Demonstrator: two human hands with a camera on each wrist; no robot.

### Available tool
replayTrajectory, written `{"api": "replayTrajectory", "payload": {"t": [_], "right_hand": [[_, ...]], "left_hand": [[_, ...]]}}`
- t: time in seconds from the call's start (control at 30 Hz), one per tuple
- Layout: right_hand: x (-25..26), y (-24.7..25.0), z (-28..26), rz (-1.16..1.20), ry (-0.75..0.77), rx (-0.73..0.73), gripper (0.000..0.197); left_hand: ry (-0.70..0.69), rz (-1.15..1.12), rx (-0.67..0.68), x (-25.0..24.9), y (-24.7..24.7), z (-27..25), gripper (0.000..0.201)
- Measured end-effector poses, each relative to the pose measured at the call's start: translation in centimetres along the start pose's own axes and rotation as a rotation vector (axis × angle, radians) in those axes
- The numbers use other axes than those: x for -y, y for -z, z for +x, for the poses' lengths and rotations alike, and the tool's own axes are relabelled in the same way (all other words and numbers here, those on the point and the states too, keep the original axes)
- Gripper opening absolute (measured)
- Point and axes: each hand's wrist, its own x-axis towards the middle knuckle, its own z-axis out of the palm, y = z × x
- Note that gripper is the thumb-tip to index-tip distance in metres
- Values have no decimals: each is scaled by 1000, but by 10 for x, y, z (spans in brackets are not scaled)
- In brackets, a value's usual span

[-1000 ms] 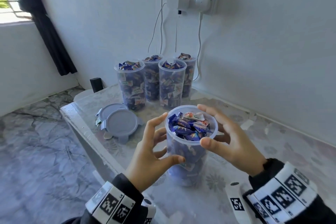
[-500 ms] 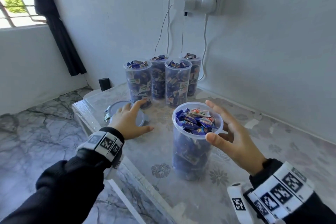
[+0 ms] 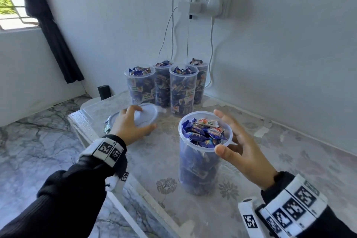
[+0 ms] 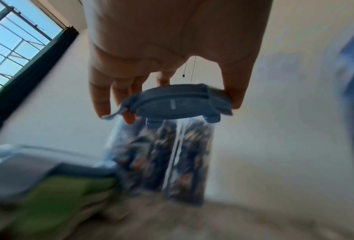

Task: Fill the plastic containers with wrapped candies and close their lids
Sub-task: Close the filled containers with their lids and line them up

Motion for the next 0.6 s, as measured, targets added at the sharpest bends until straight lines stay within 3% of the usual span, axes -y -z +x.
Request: {"api": "replayTrajectory", "payload": {"t": [0.07, 0.13, 0.2, 0.27, 0.33, 0.47, 0.6], "right_hand": [[-1, -1, 0, -10, 20, 0, 77], [-4, 1, 1, 60, 13, -11, 83], [-2, 4, 0, 144, -37, -59, 86], [0, 9, 0, 210, -60, -115, 90], [4, 14, 4, 208, -43, -166, 95], [15, 21, 9, 150, -3, -184, 92], [21, 23, 10, -4, 67, -75, 75]], "left_hand": [[-93, -281, 26, -26, 12, -13, 56], [-205, -552, 154, -55, 25, -31, 58], [-343, -623, 310, -78, 35, -49, 59], [-451, -615, 441, -94, 39, -62, 59], [-550, -529, 481, -103, 37, -69, 58], [-778, -117, 322, -104, 24, -67, 60], [-818, -66, 261, -101, 18, -64, 64]]}}
